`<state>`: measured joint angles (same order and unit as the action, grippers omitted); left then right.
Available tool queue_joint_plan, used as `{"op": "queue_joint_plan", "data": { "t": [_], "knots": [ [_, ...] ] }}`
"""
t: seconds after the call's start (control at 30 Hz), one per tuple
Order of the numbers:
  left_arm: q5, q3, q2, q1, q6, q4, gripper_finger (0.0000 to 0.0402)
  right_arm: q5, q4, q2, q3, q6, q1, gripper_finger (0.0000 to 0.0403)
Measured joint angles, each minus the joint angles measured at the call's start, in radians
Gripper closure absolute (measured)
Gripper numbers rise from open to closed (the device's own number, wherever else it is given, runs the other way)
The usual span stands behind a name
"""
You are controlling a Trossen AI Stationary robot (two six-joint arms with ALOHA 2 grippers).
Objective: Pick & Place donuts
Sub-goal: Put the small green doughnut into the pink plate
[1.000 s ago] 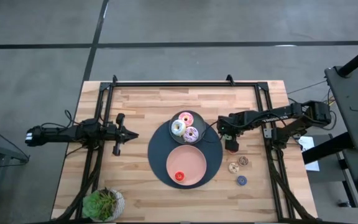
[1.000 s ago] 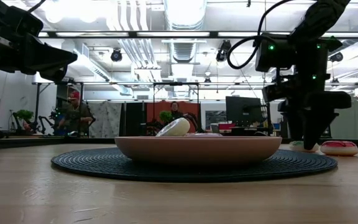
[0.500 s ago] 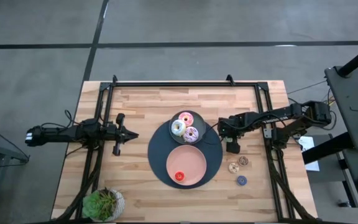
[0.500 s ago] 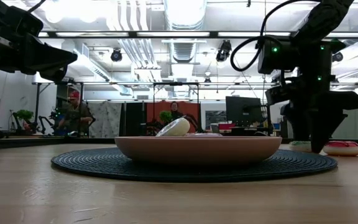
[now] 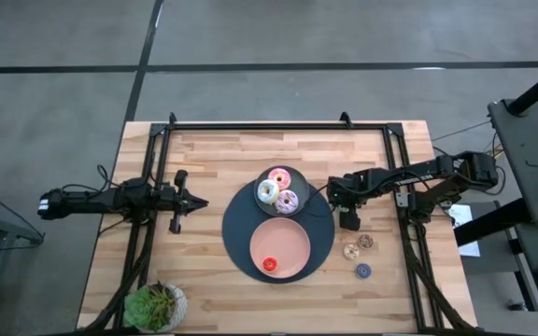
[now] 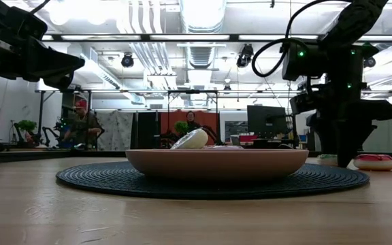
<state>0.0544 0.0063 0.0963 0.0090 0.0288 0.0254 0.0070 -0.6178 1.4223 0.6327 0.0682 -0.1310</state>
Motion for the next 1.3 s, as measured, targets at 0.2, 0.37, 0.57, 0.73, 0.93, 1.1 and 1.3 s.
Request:
{"op": "queue_joint_plan", "data": {
  "t": [0.2, 0.37, 0.57, 0.73, 0.93, 1.1, 1.3],
  "knots": [
    [0.000, 0.000, 0.000, 0.000, 0.000, 0.000, 0.0402, 0.000, 0.000, 0.000, 0.000, 0.002, 0.000, 0.0151],
    [0.000, 0.000, 0.000, 0.000, 0.000, 0.000, 0.0402, 0.000, -0.002, 0.000, 0.000, 0.000, 0.000, 0.0162],
    [0.000, 0.000, 0.000, 0.000, 0.000, 0.000, 0.0402, 0.001, -0.002, 0.000, 0.000, -0.001, 0.000, 0.0160],
    [0.000, 0.000, 0.000, 0.000, 0.000, 0.000, 0.0402, 0.003, -0.004, -0.007, -0.001, -0.001, 0.000, 0.0153],
    [0.000, 0.000, 0.000, 0.000, 0.000, 0.000, 0.0402, 0.003, -0.007, -0.047, -0.002, -0.001, -0.001, 0.0149],
    [0.000, 0.000, 0.000, 0.000, 0.000, 0.000, 0.0402, -0.001, -0.007, -0.087, -0.002, 0.008, 0.002, 0.0155],
    [0.000, 0.000, 0.000, 0.000, 0.000, 0.000, 0.0402, -0.004, -0.021, -0.097, -0.002, 0.007, 0.002, 0.0161]
  ]
}}
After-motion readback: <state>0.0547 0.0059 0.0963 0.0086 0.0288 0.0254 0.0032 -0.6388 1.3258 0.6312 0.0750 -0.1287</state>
